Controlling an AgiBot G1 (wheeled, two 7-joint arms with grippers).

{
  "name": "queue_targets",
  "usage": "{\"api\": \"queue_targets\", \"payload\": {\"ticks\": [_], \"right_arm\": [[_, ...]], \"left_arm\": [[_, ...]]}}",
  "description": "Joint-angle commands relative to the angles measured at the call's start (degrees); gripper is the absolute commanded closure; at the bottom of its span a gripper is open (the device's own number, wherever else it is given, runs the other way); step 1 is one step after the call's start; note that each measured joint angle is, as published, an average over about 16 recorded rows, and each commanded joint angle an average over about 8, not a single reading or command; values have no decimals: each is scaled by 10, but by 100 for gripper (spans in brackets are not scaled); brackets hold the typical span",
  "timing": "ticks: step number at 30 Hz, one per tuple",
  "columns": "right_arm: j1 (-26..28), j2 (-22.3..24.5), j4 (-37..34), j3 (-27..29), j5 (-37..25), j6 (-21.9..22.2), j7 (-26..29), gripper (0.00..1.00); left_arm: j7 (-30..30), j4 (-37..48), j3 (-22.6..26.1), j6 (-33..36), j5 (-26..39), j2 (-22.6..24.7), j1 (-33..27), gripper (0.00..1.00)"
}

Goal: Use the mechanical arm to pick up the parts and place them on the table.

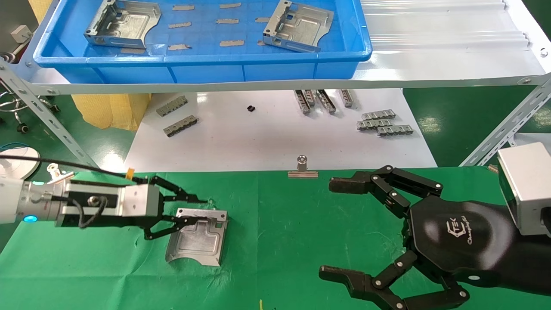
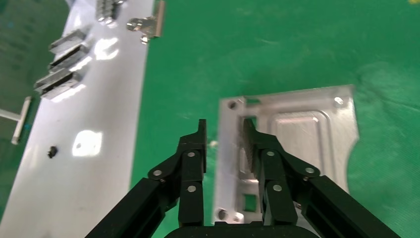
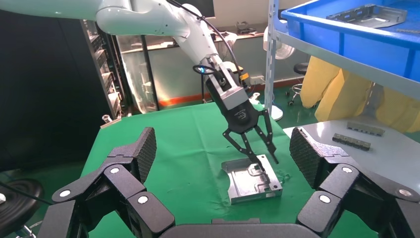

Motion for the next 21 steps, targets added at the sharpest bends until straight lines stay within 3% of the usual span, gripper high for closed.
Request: {"api": "queue_targets", "payload": {"ticks": [1, 13, 21], "right_arm": [[0, 0, 0, 0, 0, 0, 0, 0], [0, 0, 0, 0, 0, 0, 0, 0], [0, 0, 0, 0, 0, 0, 0, 0]], "left_arm": [[0, 8, 0, 5, 0, 4, -5, 0], [-153, 48, -61, 40, -93, -23, 32, 0], [-163, 51, -69, 42, -106, -28, 40, 0]]}}
